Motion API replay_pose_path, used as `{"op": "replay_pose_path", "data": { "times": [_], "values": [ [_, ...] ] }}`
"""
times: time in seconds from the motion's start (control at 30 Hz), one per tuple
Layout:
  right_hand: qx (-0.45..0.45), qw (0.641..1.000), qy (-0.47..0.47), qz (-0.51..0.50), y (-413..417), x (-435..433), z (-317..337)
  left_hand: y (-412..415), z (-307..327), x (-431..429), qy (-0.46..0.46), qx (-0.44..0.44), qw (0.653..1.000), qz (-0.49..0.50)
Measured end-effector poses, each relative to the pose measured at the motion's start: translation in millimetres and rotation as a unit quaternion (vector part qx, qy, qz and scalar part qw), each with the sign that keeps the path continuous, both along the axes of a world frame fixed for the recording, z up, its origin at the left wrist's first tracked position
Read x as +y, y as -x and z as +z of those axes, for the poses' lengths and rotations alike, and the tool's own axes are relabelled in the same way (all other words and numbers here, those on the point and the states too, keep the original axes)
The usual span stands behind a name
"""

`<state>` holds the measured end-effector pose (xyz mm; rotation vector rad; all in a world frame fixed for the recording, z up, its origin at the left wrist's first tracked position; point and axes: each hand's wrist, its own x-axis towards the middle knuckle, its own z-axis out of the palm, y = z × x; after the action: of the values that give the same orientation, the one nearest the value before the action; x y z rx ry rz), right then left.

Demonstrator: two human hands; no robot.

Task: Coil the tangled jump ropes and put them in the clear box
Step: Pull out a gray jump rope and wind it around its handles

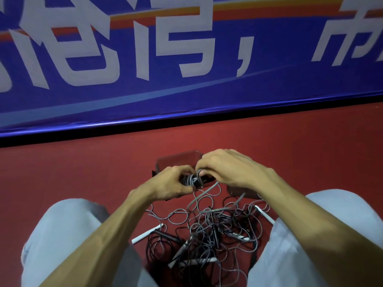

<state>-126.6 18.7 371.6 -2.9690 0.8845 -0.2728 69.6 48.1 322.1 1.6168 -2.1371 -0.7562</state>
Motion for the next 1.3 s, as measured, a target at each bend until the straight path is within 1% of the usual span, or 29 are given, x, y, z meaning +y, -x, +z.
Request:
{"op": "replay_pose_path", "data": {
  "times": [0.07,0.13,0.2,0.3,0.37,0.5,0.6,0.73,0.83,0.87,0.93,1.03,1.13,1.2,1.3],
  "values": [
    [-0.04,0.999,0.022,-0.023,-0.5,-2.7,-2.2,1.6,-0.8,0.3,0.005,0.012,1.0,-0.027],
    [-0.086,0.994,0.034,-0.051,-0.1,-6.4,-3.6,3.3,-1.2,1.6,-0.009,0.053,0.997,-0.053],
    [-0.115,0.991,0.031,-0.061,0.9,-8.1,-4.3,2.5,-0.8,2.0,-0.011,0.055,0.996,-0.065],
    [-0.108,0.993,0.022,-0.035,-1.0,-5.5,-6.4,1.7,-2.5,2.2,0.004,0.02,0.998,-0.055],
    [-0.103,0.994,0.018,-0.029,-4.8,-2.6,-7.3,3.9,-4.2,3.1,-0.002,0.021,0.999,-0.043],
    [-0.104,0.993,0.018,-0.045,-7.5,-3.9,-7.2,9.8,-8.5,3.9,0.017,0.042,0.999,-0.028],
    [-0.074,0.994,0.022,-0.081,-2.9,-9.9,-3.9,7.3,-6.2,3.8,0.024,0.028,0.999,-0.034],
    [-0.013,0.991,-0.034,-0.13,13.0,-21.5,0.5,-3.3,-4.0,1.1,0.034,-0.024,0.999,-0.027],
    [0.007,0.99,-0.078,-0.117,19.2,-29.8,-3.6,-4.6,0.4,3.5,0.013,-0.01,0.999,-0.048],
    [-0.001,0.989,-0.101,-0.108,19.2,-31.6,-5.0,-5.0,2.4,4.2,0.006,0.003,0.999,-0.053],
    [-0.053,0.979,-0.168,-0.098,17.7,-34.4,-6.3,-7.9,6.5,4.7,0.006,0.018,0.998,-0.058],
    [-0.13,0.958,-0.241,-0.084,14.1,-33.6,-5.7,-12.5,11.2,5.9,0.011,-0.002,0.997,-0.079],
    [-0.14,0.943,-0.296,-0.056,6.6,-28.3,-5.8,-14.2,9.4,8.0,0.005,-0.042,0.994,-0.105],
    [-0.143,0.936,-0.32,-0.041,0.6,-24.6,-6.2,-11.6,7.8,10.6,-0.003,-0.045,0.995,-0.093],
    [-0.162,0.932,-0.322,-0.031,-6.9,-23.4,-6.3,-3.6,5.2,12.6,0.011,-0.053,0.997,-0.06]
  ]
}}
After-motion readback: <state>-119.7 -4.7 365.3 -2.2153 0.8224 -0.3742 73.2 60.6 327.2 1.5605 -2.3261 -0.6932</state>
